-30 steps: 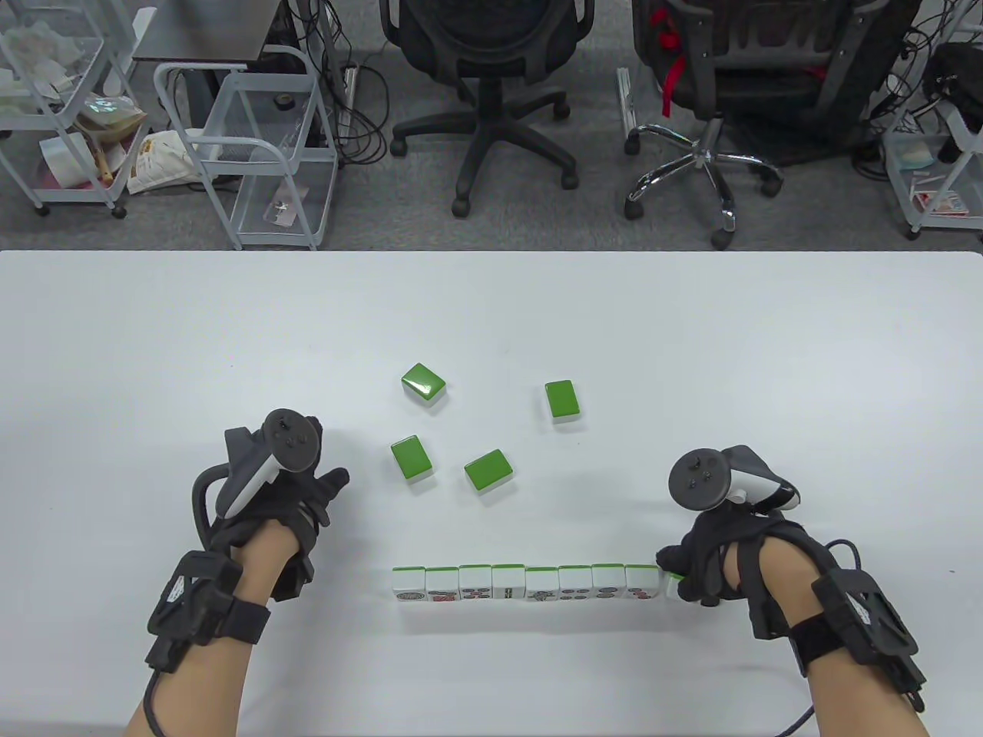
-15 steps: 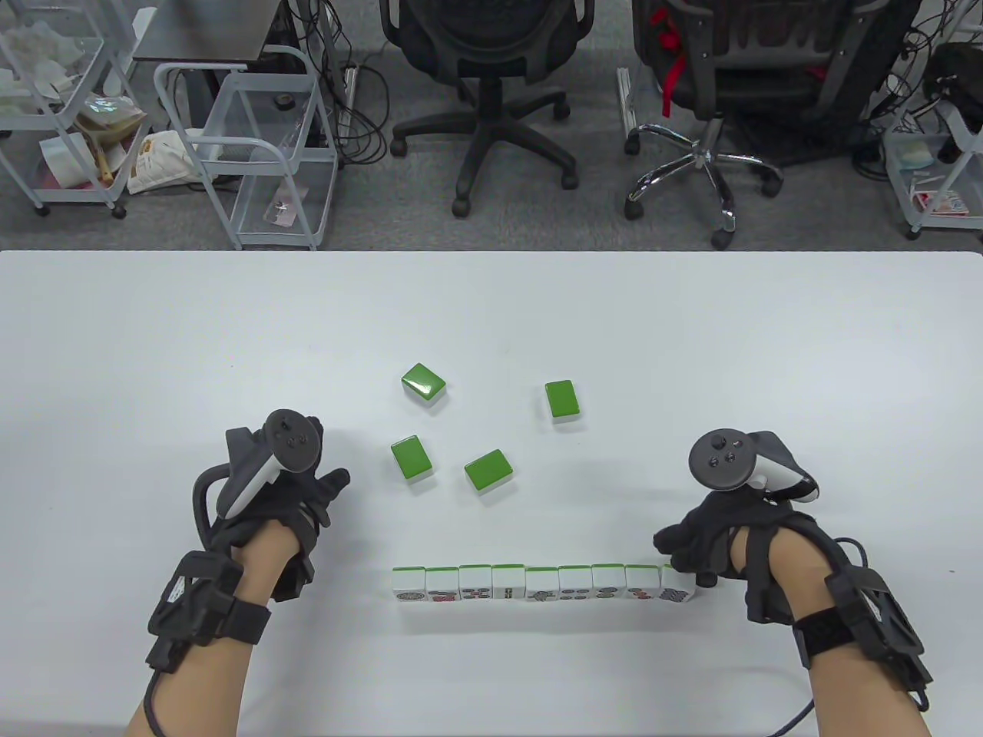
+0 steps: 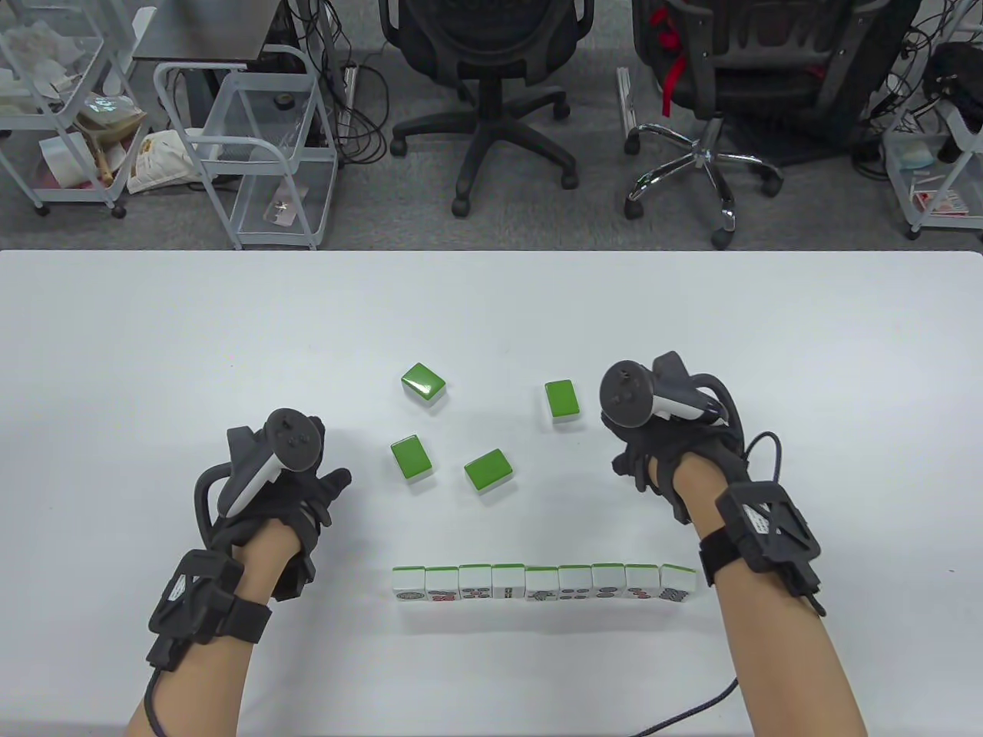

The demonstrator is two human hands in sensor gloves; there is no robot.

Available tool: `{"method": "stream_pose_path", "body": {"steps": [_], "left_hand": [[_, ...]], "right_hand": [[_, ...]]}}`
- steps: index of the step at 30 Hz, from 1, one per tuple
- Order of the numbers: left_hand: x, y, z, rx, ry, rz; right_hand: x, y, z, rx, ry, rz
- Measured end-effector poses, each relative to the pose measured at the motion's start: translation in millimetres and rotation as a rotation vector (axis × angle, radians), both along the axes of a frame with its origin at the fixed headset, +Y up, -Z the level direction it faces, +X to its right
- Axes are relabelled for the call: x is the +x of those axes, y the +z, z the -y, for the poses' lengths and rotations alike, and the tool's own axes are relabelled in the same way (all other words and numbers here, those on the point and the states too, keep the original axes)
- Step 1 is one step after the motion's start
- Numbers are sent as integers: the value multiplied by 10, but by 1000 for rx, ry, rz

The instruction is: Stand mahjong tiles upright in a row

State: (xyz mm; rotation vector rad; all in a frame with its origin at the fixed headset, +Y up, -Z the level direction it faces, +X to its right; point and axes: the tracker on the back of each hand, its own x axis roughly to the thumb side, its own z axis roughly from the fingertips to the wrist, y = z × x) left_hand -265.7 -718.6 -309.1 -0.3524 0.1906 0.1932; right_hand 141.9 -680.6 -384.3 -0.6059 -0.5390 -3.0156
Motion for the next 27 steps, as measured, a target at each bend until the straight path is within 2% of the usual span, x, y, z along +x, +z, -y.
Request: {"method": "stream_pose_path", "body": {"steps": [7, 13, 16, 19, 24, 27], "left_hand": [[19, -18, -15, 0, 7, 4], [53, -49, 10, -9, 0, 16], [62, -49, 12, -12, -3, 21], [56, -65, 3, -9, 0, 19], [53, -60, 3, -12, 3, 18], [42, -50, 4, -14, 3, 16]], "right_hand": [[-528, -369, 225, 85, 42, -58], [-797, -553, 588, 31, 287, -83], [-806, -580, 713, 18, 303, -82], [-786, -563, 658, 174, 238, -122], [-608, -509, 580, 19, 140, -88], [-443, -377, 452, -80, 37, -80]]}}
